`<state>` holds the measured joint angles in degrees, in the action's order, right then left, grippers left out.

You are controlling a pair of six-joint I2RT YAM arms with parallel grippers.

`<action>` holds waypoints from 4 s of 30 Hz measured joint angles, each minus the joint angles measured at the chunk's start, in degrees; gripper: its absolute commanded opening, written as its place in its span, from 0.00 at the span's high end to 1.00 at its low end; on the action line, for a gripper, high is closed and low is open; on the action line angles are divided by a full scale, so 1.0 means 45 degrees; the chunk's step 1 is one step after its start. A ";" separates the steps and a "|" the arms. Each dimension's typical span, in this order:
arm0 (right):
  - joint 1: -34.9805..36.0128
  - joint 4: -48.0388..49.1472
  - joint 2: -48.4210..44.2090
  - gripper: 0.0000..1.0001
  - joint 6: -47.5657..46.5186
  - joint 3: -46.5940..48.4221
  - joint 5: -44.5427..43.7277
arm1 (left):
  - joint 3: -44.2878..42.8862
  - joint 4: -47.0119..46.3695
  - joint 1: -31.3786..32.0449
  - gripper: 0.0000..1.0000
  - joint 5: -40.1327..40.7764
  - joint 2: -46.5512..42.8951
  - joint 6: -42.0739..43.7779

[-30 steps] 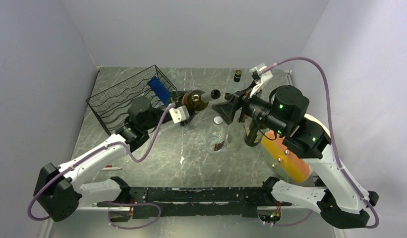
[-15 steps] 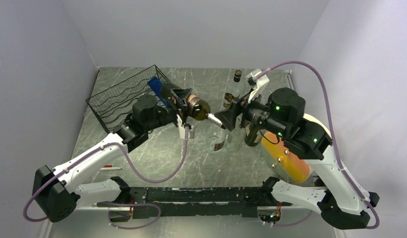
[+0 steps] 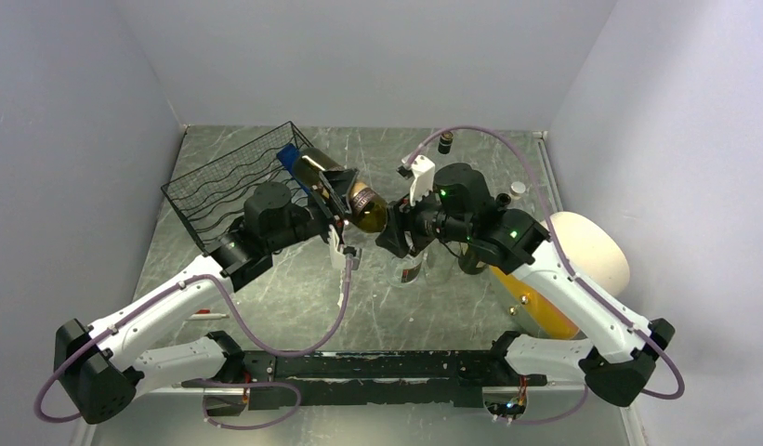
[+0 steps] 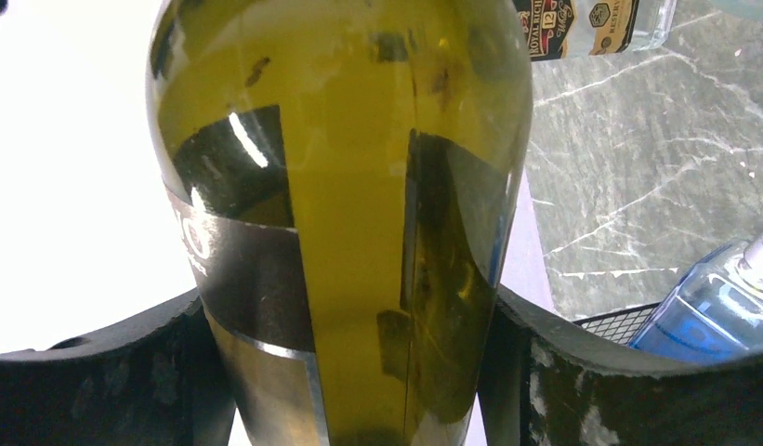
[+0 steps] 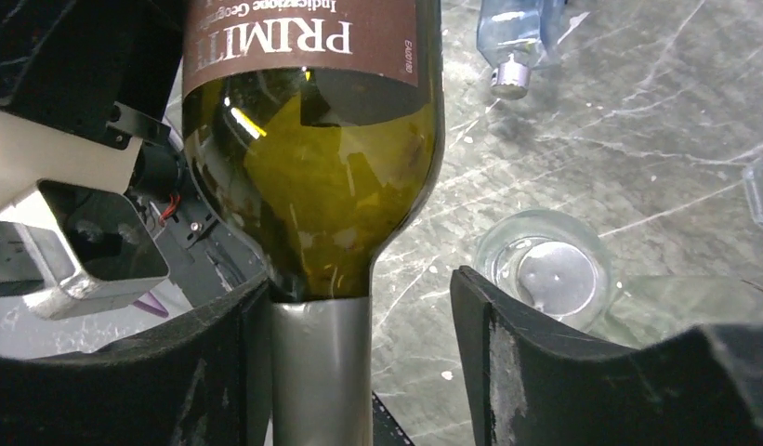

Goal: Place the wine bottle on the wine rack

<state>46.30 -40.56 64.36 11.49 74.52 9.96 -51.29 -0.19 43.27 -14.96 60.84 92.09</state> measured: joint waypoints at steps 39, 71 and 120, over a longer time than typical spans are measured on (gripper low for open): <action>0.0005 0.0801 0.0398 1.00 0.0787 -0.0918 -0.1229 | 0.0185 0.0529 0.0461 0.02 0.1350 -0.1321 -0.4313; 0.3983 0.5333 0.4250 1.00 0.2069 -0.3755 -0.3361 | -0.2229 0.2395 0.0505 0.02 0.7368 -0.3614 -2.5014; 0.3254 0.7329 1.3367 0.86 0.1749 0.3507 -0.5814 | -0.1919 0.4007 0.0505 0.02 0.9564 -0.4600 -2.4436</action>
<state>60.95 -7.57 124.51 19.35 90.30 -16.21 -59.92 17.85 45.54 28.08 40.14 -17.87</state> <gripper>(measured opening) 0.357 0.977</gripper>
